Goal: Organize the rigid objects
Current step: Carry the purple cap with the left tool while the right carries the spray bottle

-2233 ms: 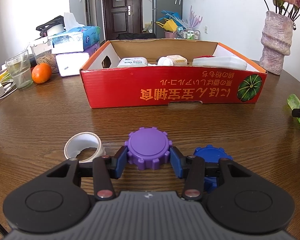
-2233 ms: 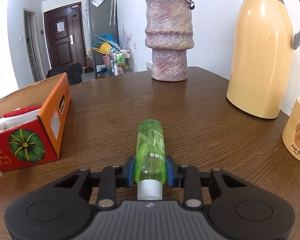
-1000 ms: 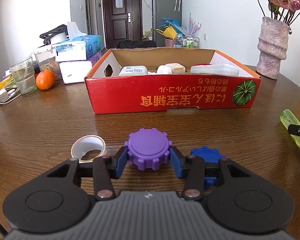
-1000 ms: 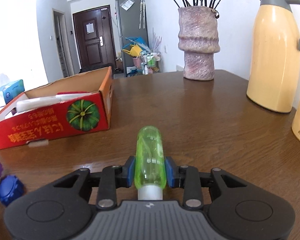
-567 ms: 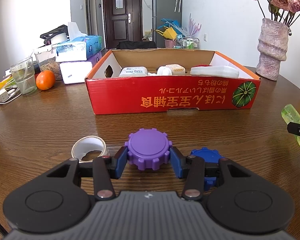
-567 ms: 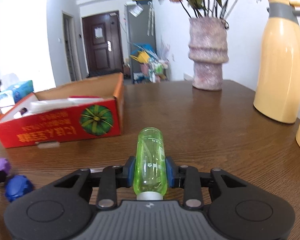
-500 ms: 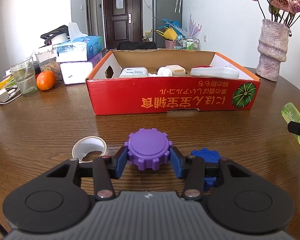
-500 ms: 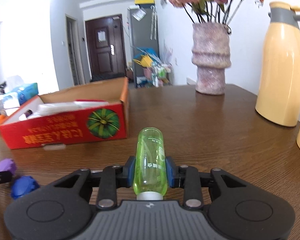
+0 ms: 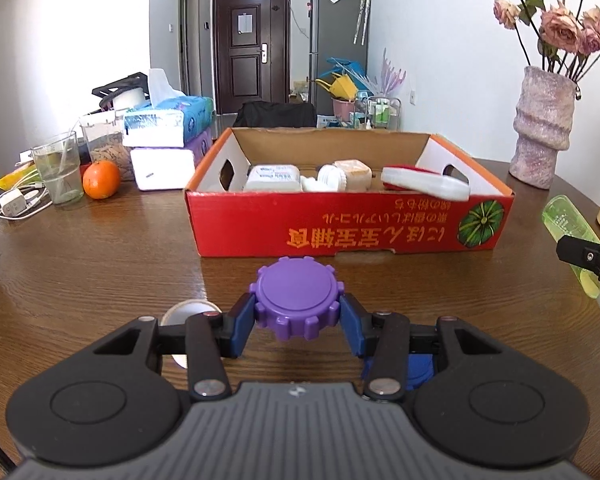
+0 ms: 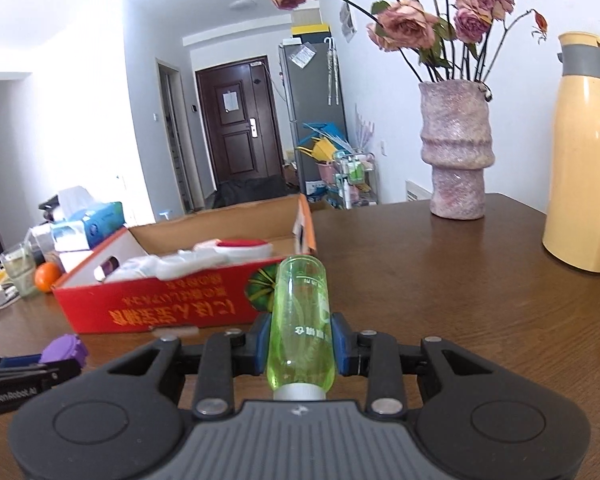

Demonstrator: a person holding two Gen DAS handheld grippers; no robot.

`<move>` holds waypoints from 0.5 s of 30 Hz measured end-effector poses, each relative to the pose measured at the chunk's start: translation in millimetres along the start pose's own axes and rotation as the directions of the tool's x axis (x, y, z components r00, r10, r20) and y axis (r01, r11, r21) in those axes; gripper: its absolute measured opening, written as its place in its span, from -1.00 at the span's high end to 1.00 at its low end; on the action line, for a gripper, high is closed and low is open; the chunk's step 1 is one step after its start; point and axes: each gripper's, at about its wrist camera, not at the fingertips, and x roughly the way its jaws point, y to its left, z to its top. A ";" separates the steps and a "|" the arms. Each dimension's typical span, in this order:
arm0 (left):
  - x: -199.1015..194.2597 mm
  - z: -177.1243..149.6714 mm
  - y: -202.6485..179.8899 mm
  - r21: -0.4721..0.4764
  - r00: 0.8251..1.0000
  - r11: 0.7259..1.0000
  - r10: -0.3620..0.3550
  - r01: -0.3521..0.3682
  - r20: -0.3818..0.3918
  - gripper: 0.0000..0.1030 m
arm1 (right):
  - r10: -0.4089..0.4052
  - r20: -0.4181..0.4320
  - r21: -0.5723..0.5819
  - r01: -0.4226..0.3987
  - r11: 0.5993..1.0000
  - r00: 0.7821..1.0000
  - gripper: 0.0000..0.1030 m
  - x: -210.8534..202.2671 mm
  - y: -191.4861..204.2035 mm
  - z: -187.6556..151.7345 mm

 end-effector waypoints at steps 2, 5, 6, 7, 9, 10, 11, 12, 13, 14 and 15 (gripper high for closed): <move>-2.6 4.4 1.9 -0.010 1.000 1.000 0.000 0.000 0.007 0.08 | 0.015 0.009 -0.004 -0.015 1.000 1.000 0.42 -1.6 5.9 4.0; -5.7 11.6 4.0 -0.018 1.000 1.000 0.001 -0.001 0.019 0.08 | 0.036 0.025 -0.011 -0.036 0.999 0.999 0.42 -3.6 15.6 10.0; -6.6 14.0 4.2 -0.019 1.000 1.000 0.003 -0.002 0.022 0.08 | 0.042 0.031 -0.011 -0.041 0.999 0.999 0.42 -3.8 18.3 12.2; -7.5 16.1 4.2 -0.019 1.000 1.000 0.005 -0.005 0.027 0.08 | 0.049 0.035 -0.012 -0.048 0.999 0.998 0.42 -3.8 21.1 14.4; -9.1 21.7 3.5 -0.016 0.999 1.000 0.012 -0.012 0.039 0.08 | 0.062 0.042 -0.013 -0.062 0.998 0.997 0.42 -4.4 26.8 18.1; -10.3 24.6 3.0 -0.015 0.999 1.000 0.015 -0.014 0.047 0.08 | 0.068 0.046 -0.013 -0.068 0.998 0.997 0.42 -4.4 29.7 20.0; -11.4 27.6 2.4 -0.015 0.998 1.000 0.018 -0.018 0.055 0.08 | 0.075 0.049 -0.014 -0.074 0.997 0.996 0.42 -4.3 32.5 21.8; -12.3 30.6 1.9 -0.015 0.998 1.000 0.023 -0.022 0.063 0.08 | 0.080 0.052 -0.014 -0.080 0.997 0.995 0.42 -4.0 35.0 23.5; -13.1 33.4 1.7 -0.017 0.997 1.000 0.024 -0.023 0.070 0.08 | 0.084 0.055 -0.015 -0.084 0.996 0.995 0.42 -3.2 37.6 25.4; -13.5 36.1 1.4 -0.022 0.997 1.000 0.022 -0.020 0.075 0.08 | 0.089 0.058 -0.016 -0.088 0.996 0.994 0.42 -2.7 39.9 26.9; -13.4 38.4 1.0 -0.026 0.997 0.999 0.021 -0.019 0.079 0.08 | 0.092 0.063 -0.013 -0.092 0.996 0.994 0.42 -2.0 41.8 28.4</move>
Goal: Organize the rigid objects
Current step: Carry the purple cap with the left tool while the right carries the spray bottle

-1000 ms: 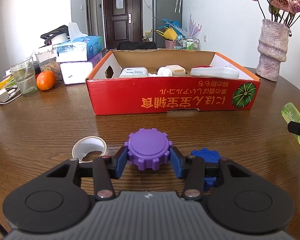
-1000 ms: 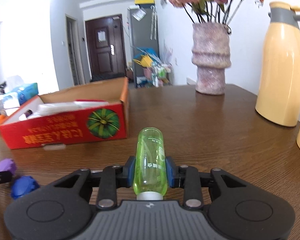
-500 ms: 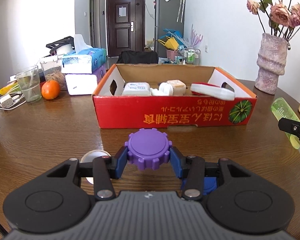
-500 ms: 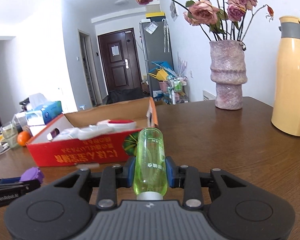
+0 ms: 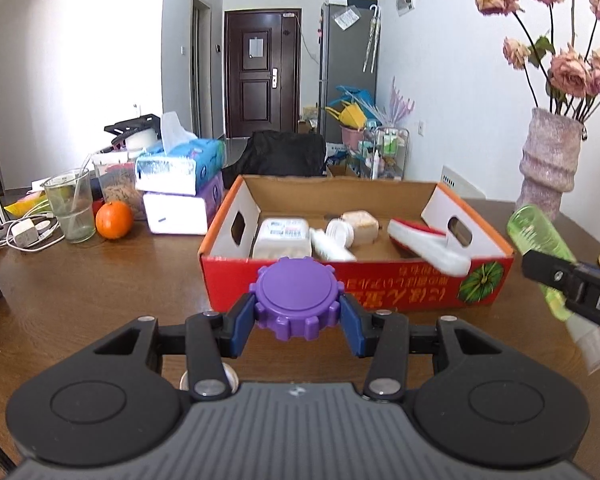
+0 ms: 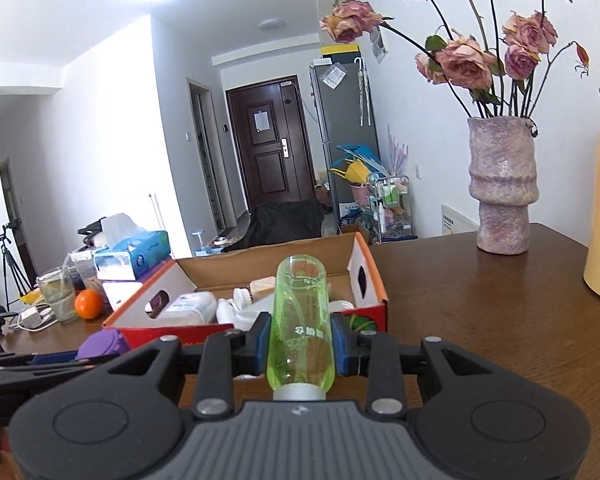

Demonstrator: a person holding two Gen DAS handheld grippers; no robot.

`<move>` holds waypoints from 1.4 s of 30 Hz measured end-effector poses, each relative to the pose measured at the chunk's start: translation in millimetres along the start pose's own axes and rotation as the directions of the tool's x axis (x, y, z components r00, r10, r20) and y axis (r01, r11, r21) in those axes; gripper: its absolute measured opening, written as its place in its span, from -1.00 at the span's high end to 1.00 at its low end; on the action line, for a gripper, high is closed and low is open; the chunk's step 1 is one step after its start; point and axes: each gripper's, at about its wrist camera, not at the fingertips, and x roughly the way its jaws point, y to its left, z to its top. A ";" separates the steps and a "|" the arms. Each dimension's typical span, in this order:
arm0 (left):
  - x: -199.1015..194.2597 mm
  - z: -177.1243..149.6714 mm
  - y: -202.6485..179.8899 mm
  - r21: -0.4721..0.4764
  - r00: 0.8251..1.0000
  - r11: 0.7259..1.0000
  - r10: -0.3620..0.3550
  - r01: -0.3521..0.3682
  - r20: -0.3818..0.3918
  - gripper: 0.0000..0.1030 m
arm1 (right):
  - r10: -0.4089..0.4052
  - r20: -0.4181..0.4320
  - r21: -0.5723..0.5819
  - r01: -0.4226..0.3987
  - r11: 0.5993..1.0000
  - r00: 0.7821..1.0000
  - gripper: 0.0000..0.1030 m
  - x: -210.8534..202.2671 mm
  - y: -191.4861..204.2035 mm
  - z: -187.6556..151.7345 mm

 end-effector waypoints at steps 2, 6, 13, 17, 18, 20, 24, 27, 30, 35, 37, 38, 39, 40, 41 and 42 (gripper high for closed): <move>1.5 4.3 -1.5 -0.011 1.000 1.000 0.003 -0.003 0.007 0.08 | 0.008 0.012 0.007 -0.008 1.000 1.000 0.42 1.5 2.9 2.3; 4.7 11.9 -3.6 -0.043 1.000 0.999 -0.005 0.006 0.020 0.08 | 0.024 0.025 0.017 -0.025 1.000 0.999 0.42 6.5 9.8 5.6; 13.8 21.3 -7.7 -0.061 0.999 0.998 -0.003 0.005 0.038 0.08 | 0.036 0.039 0.026 -0.037 0.999 0.999 0.42 16.6 12.6 13.5; 21.8 24.6 -8.2 -0.064 1.000 0.998 -0.007 0.009 0.031 0.08 | 0.044 0.031 0.030 -0.045 0.999 0.999 0.42 23.6 11.3 14.1; 23.9 25.2 -8.4 -0.064 1.000 0.998 -0.007 0.009 0.029 0.08 | 0.045 0.028 0.029 -0.046 0.999 0.999 0.42 25.7 11.4 14.3; 27.5 27.6 -8.3 -0.068 1.000 0.998 -0.008 0.010 0.029 0.08 | 0.046 0.026 0.028 -0.047 0.999 0.999 0.42 29.7 11.3 15.6; 32.7 32.3 -9.4 -0.074 0.999 0.997 -0.011 0.014 0.035 0.08 | 0.046 0.025 0.023 -0.047 0.999 0.999 0.42 35.3 10.1 18.6; 37.5 36.0 -10.8 -0.073 0.999 0.997 -0.013 0.016 0.037 0.08 | 0.045 0.022 0.023 -0.045 0.999 0.999 0.42 40.0 8.0 21.1; 42.3 39.5 -12.0 -0.072 0.999 0.997 -0.015 0.017 0.038 0.08 | 0.044 0.018 0.021 -0.045 0.999 0.999 0.42 45.6 7.1 23.1; 46.9 41.9 -13.6 -0.070 0.999 0.997 -0.014 0.017 0.038 0.08 | 0.048 0.017 0.017 -0.048 0.999 0.999 0.42 56.2 7.0 27.8; 51.0 44.0 -14.8 -0.071 0.999 0.997 -0.012 0.015 0.037 0.08 | 0.050 0.015 0.014 -0.051 0.999 0.999 0.42 61.0 6.9 29.4; 53.7 45.7 -15.5 -0.071 0.999 0.997 -0.011 0.013 0.036 0.08 | 0.051 0.014 0.013 -0.051 0.999 0.999 0.42 63.4 6.8 30.3; 55.6 46.6 -15.7 -0.071 0.999 0.997 -0.009 0.011 0.036 0.08 | 0.049 0.013 0.013 -0.049 0.999 0.999 0.42 66.2 6.4 31.4; 58.1 48.5 -15.5 -0.072 0.999 0.997 -0.007 0.010 0.035 0.08 | 0.049 0.012 0.013 -0.049 0.999 0.999 0.42 68.8 6.1 31.9; 61.3 49.8 -14.8 -0.073 0.999 0.997 -0.006 0.009 0.034 0.08 | 0.049 0.010 0.014 -0.049 0.999 0.999 0.42 70.9 6.2 32.4; 63.5 50.8 -14.8 -0.073 0.999 0.997 -0.005 0.008 0.034 0.08 | 0.049 0.008 0.013 -0.049 0.999 0.999 0.42 73.2 6.3 32.9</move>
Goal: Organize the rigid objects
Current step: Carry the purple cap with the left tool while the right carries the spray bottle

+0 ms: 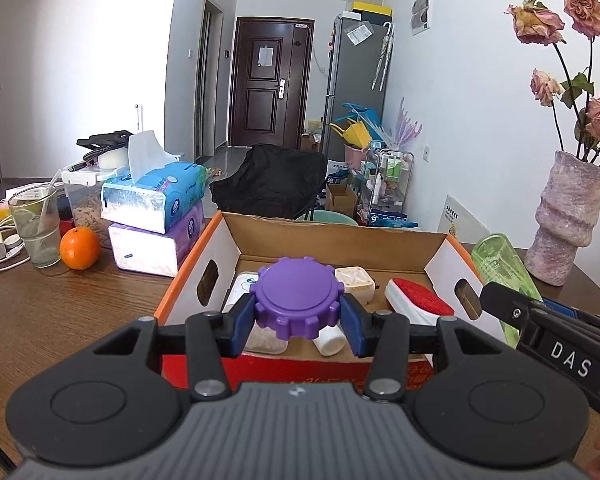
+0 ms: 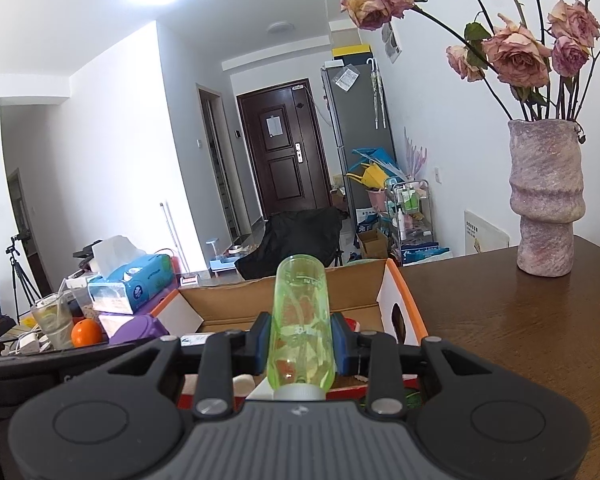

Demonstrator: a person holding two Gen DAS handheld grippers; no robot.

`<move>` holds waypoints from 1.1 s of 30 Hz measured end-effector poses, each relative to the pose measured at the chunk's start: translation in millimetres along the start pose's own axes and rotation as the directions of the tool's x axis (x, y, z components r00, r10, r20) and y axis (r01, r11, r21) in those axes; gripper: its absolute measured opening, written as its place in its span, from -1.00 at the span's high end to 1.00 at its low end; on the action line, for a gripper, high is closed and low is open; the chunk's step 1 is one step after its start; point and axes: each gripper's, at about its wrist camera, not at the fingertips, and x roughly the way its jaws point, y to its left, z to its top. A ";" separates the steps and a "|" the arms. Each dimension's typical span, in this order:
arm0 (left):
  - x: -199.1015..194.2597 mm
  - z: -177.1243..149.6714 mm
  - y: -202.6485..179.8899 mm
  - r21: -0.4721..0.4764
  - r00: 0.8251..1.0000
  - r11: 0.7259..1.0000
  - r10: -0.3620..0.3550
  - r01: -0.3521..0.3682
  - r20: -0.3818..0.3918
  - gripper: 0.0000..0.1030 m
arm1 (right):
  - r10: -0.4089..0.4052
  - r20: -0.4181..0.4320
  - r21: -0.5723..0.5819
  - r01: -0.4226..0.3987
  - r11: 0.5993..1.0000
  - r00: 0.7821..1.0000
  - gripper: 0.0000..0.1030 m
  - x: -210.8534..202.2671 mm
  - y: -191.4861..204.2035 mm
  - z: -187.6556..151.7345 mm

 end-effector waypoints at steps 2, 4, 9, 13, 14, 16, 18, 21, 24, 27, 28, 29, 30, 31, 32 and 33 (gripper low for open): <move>4.2 1.8 0.8 -0.001 1.000 1.000 0.003 -0.003 0.000 0.08 | 0.000 -0.002 -0.001 0.000 1.000 1.000 0.42 4.6 -1.0 1.6; 7.9 3.4 1.6 -0.002 1.000 1.000 0.005 -0.005 0.000 0.08 | -0.001 -0.002 -0.001 0.001 1.000 1.000 0.42 7.5 -1.6 3.0; 17.9 7.6 1.8 -0.002 1.000 1.000 0.008 -0.008 0.001 0.08 | 0.000 -0.002 -0.002 0.000 1.000 1.000 0.42 9.1 -1.2 3.3; 25.7 10.9 1.0 0.001 1.000 1.000 0.010 -0.010 0.002 0.08 | 0.002 -0.008 -0.007 -0.002 1.000 1.000 0.42 20.1 -1.5 5.7; 27.2 11.6 0.9 0.002 1.000 1.000 0.010 -0.010 0.002 0.08 | 0.002 -0.008 -0.009 -0.002 1.000 1.000 0.42 22.9 -1.1 6.3; 32.6 14.0 1.3 0.002 1.000 1.000 0.012 -0.012 0.000 0.08 | 0.005 -0.009 -0.012 -0.005 1.000 1.000 0.42 26.8 -0.4 6.6; 38.4 16.2 2.1 0.003 1.000 1.000 0.016 -0.016 -0.001 0.08 | 0.005 -0.011 -0.017 -0.005 1.000 1.000 0.42 31.9 -0.3 7.6; 45.2 19.2 2.4 0.005 1.000 1.000 0.023 -0.023 0.001 0.08 | 0.004 -0.015 -0.021 -0.004 1.000 1.000 0.42 41.7 -1.7 11.3; 50.9 22.2 2.7 0.008 1.000 1.000 0.027 -0.028 0.004 0.08 | 0.006 -0.018 -0.027 -0.007 1.000 1.000 0.42 47.9 -1.7 13.1; 56.1 24.8 2.7 0.010 0.999 0.999 0.031 -0.031 0.005 0.08 | 0.007 -0.020 -0.040 -0.008 0.999 1.000 0.42 54.1 -0.1 14.2; 57.6 25.7 2.8 0.010 0.999 0.999 0.032 -0.032 0.006 0.08 | 0.005 -0.023 -0.045 -0.006 0.999 1.000 0.42 56.4 0.7 14.3; 59.3 26.6 3.0 0.011 0.999 0.999 0.034 -0.034 0.007 0.08 | 0.005 -0.026 -0.048 -0.006 0.999 1.000 0.42 59.0 1.0 14.4; 61.3 27.7 3.7 0.012 0.999 0.999 0.035 -0.035 0.007 0.08 | 0.005 -0.029 -0.051 -0.006 0.999 1.000 0.42 61.5 1.5 14.5; 63.1 28.5 4.2 0.012 0.999 0.999 0.037 -0.037 0.007 0.08 | 0.005 -0.031 -0.055 -0.007 0.998 1.000 0.42 63.6 2.2 14.4; 64.9 29.1 4.7 0.013 0.999 0.999 0.039 -0.039 0.007 0.08 | 0.005 -0.033 -0.058 -0.007 0.998 0.999 0.42 66.1 2.2 15.1; 66.8 29.6 4.3 0.015 0.999 0.999 0.042 -0.042 0.008 0.08 | 0.005 -0.035 -0.060 -0.007 0.998 0.999 0.42 68.4 2.3 15.7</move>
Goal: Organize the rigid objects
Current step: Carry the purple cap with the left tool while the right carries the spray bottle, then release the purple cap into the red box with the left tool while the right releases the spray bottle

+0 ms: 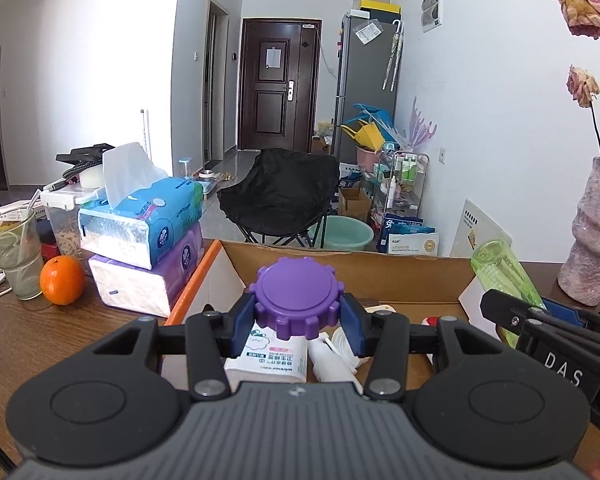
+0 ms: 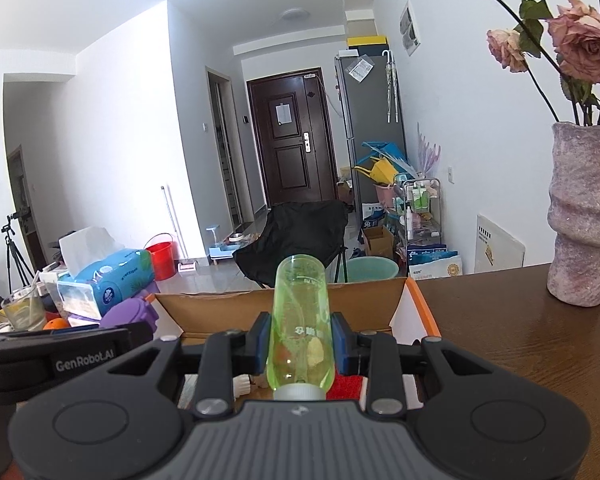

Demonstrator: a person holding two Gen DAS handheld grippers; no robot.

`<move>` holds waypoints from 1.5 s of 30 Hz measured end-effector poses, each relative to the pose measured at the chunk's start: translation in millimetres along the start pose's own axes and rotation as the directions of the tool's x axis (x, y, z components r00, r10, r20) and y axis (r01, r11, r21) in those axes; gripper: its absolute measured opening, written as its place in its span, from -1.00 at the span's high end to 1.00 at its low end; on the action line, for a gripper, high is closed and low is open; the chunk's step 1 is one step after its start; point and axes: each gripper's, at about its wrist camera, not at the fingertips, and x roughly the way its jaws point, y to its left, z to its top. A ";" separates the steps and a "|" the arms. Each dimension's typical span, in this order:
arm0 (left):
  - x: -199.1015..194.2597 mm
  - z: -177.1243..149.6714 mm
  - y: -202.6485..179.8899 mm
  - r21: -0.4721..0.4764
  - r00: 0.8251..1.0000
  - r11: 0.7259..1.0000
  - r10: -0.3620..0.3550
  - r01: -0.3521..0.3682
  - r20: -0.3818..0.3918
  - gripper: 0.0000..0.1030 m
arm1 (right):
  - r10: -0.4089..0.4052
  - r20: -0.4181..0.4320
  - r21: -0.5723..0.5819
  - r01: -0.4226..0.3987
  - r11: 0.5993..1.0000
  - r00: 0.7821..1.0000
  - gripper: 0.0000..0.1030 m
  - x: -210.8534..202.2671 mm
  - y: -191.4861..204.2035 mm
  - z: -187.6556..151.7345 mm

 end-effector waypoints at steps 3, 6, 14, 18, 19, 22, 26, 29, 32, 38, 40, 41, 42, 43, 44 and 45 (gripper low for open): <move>5.9 1.9 0.6 0.003 1.000 1.000 0.008 -0.008 0.000 0.08 | -0.002 -0.006 -0.011 0.002 1.000 1.000 0.42 6.0 1.6 0.9; 12.1 3.8 1.9 0.005 1.000 1.000 0.016 -0.016 -0.002 0.08 | -0.001 -0.009 -0.021 0.001 1.000 1.000 0.42 11.5 2.4 2.6; 30.1 7.3 6.8 0.005 0.999 0.999 0.042 -0.042 -0.025 0.08 | -0.013 -0.026 -0.048 0.011 0.999 1.000 0.42 26.0 3.4 3.2; 37.4 7.0 8.8 0.009 0.998 0.999 0.054 -0.053 -0.035 0.08 | -0.019 -0.036 -0.056 0.017 0.998 0.999 0.42 32.6 2.7 4.1; 38.8 6.8 8.9 0.012 0.998 0.998 0.057 -0.056 -0.035 0.08 | -0.021 -0.039 -0.057 0.019 0.998 0.999 0.42 33.7 2.1 4.2; 43.5 6.8 9.9 0.015 0.997 0.998 0.064 -0.063 -0.041 0.08 | -0.023 -0.048 -0.060 0.021 0.998 0.999 0.42 37.3 1.2 5.2; 49.7 6.0 11.7 0.015 0.996 0.997 0.074 -0.074 -0.055 0.08 | -0.026 -0.059 -0.066 0.023 0.998 0.998 0.42 41.0 0.6 5.5; 52.0 4.8 12.0 0.017 0.995 0.997 0.076 -0.075 -0.067 0.08 | -0.028 -0.068 -0.069 0.023 0.997 0.997 0.42 43.3 2.3 7.3; 52.8 4.2 12.4 0.021 0.994 0.997 0.077 -0.075 -0.076 0.07 | -0.029 -0.071 -0.069 0.024 0.997 0.997 0.42 43.3 2.7 8.8; 53.4 3.6 13.9 0.019 0.991 0.995 0.100 -0.099 -0.089 -0.52 | -0.051 -0.100 -0.078 0.043 0.996 0.994 0.37 45.2 2.4 11.1; 51.0 3.7 13.4 0.021 0.991 0.993 0.116 -0.115 -0.073 -0.70 | -0.077 -0.085 -0.084 0.070 0.994 0.993 -0.07 42.4 1.5 13.1; 49.9 4.0 13.2 0.021 0.991 0.993 0.119 -0.118 -0.068 -0.77 | -0.087 -0.074 -0.083 0.080 0.993 0.993 -0.48 40.2 0.3 14.1; 49.0 4.5 13.4 0.017 0.991 0.993 0.120 -0.119 -0.066 -0.86 | -0.096 -0.057 -0.080 0.091 0.993 0.994 -0.73 37.0 -0.8 15.1; 47.9 4.6 14.0 0.011 0.990 0.992 0.126 -0.126 -0.059 -1.00 | -0.106 -0.040 -0.078 0.103 0.992 0.994 -0.77 33.7 -1.4 16.3; 46.6 4.7 14.3 0.006 0.990 0.991 0.134 -0.134 -0.050 -1.00 | -0.112 -0.028 -0.078 0.110 0.991 0.993 -0.78 30.9 -1.6 17.7; 46.6 5.6 14.6 0.006 0.990 0.991 0.135 -0.135 -0.051 -1.00 | -0.109 -0.024 -0.076 0.107 0.991 0.994 -0.84 29.2 -2.2 19.2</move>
